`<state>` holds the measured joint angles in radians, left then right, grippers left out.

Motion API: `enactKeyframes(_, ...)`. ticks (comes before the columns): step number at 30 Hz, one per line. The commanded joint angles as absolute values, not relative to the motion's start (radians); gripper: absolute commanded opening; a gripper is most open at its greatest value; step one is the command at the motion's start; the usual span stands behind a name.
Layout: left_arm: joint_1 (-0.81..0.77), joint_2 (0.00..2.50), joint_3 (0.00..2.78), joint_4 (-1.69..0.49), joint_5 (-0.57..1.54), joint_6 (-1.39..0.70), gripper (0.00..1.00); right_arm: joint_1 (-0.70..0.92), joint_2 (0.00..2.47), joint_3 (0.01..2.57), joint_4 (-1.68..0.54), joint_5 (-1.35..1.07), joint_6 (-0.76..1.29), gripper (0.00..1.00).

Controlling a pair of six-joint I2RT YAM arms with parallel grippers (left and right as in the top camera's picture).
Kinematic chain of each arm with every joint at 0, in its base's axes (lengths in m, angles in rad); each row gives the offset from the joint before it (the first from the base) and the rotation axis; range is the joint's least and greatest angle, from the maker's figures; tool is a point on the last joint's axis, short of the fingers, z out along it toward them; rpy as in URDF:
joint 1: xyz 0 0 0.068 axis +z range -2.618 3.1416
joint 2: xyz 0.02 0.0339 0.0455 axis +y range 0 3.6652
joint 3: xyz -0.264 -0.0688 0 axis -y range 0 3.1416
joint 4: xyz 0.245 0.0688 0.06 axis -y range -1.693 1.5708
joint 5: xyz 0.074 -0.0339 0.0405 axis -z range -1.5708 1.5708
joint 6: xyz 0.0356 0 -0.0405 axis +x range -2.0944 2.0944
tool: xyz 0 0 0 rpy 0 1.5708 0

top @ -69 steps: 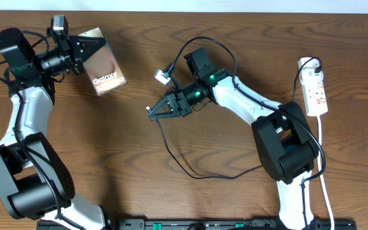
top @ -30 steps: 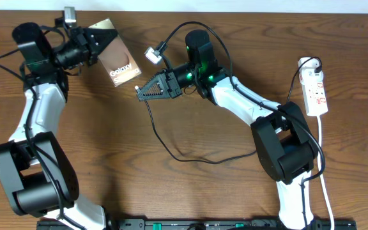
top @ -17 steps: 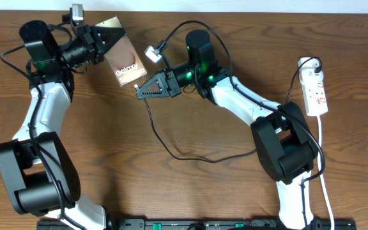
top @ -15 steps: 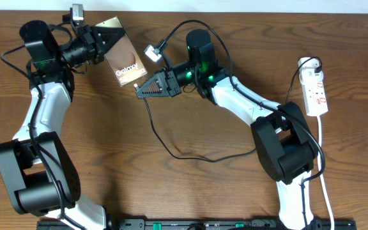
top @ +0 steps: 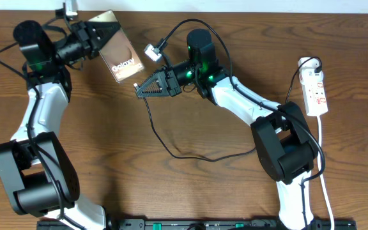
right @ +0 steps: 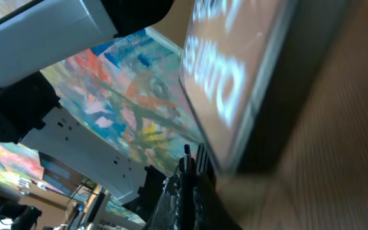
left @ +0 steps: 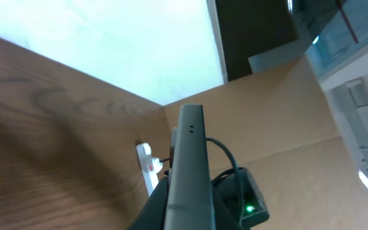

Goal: Plug charger to phone and switch on socket
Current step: 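Push the connector into the phone's bottom port with the right gripper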

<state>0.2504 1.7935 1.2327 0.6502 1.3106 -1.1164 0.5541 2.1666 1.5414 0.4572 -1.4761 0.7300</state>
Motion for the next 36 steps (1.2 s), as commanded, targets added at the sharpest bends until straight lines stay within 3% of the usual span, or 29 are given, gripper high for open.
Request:
enactKeyframes(1,0.277,1.777,1.240,0.676,1.334,-1.188,0.08,0.556,2.179,1.541,0.459,-1.495,0.676,0.01)
enactKeyframes(13,0.291,1.777,1.240,0.676,1.346,-1.187,0.07,0.548,2.228,1.541,0.465,-1.458,0.657,0.01)
enactKeyframes(36,0.290,1.777,1.240,0.698,1.349,-1.160,0.07,0.586,2.228,1.541,0.746,-1.462,0.733,0.01)
